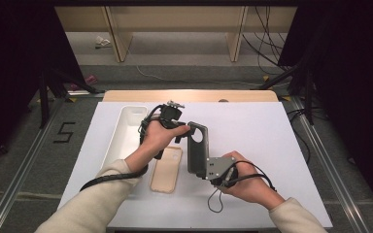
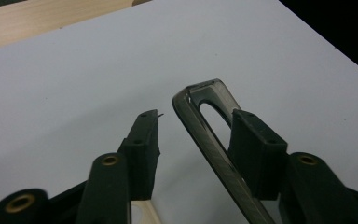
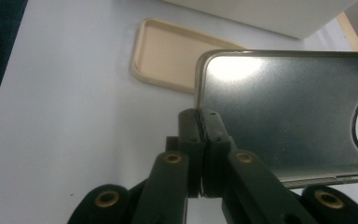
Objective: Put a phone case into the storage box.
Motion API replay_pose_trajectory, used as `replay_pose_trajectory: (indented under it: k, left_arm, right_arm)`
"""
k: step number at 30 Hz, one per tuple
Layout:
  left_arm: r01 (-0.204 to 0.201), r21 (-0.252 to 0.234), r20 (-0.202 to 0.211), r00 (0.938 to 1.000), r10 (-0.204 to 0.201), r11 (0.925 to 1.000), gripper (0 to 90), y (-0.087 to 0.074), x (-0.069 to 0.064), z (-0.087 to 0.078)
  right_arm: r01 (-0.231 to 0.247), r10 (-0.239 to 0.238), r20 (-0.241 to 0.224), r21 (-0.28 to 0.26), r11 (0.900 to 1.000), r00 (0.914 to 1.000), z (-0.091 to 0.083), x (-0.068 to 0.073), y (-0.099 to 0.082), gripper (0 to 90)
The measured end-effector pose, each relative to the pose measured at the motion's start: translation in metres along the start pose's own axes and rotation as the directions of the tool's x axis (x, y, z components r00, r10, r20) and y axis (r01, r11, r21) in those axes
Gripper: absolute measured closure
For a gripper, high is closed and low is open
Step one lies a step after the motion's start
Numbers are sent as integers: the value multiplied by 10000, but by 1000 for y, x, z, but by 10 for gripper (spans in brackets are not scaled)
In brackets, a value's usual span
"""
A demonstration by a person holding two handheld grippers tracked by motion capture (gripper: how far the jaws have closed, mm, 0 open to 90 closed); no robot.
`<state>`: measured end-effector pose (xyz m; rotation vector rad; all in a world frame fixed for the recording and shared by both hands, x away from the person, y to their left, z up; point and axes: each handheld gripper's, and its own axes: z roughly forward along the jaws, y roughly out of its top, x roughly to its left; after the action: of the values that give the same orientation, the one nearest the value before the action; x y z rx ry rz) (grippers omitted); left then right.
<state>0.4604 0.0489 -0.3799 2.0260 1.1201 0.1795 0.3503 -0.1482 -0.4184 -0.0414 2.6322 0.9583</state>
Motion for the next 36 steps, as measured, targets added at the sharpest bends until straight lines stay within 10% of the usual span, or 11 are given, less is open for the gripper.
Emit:
replay_pose_trajectory:
  k: [15,19,21,29,36]
  left_arm:
    - [788,-665,943,9929,-724,9947,727,2,-8,-6]
    - [1095,-1087,1655,9820,-907,9880,810,2,-15,-12]
    - [482,-1320,1247,9917,-316,9901,817,2,-19,-15]
    - [-332,-1940,629,9969,462,9804,818,2,-14,-21]
    - [-1108,-2407,174,9928,1185,9643,817,-2,-5,-27]
  right_arm:
    - [76,-77,83,95,9999,9999,4,2,0,892]
    - [337,-345,265,272,9991,9991,7,1,-1,881]
    - [218,-225,314,244,9995,9993,8,0,-2,876]
    - [-761,767,717,-105,9970,9945,2,-7,-8,694]
    - [-2283,2334,942,-616,9716,9678,-1,-14,-16,459]
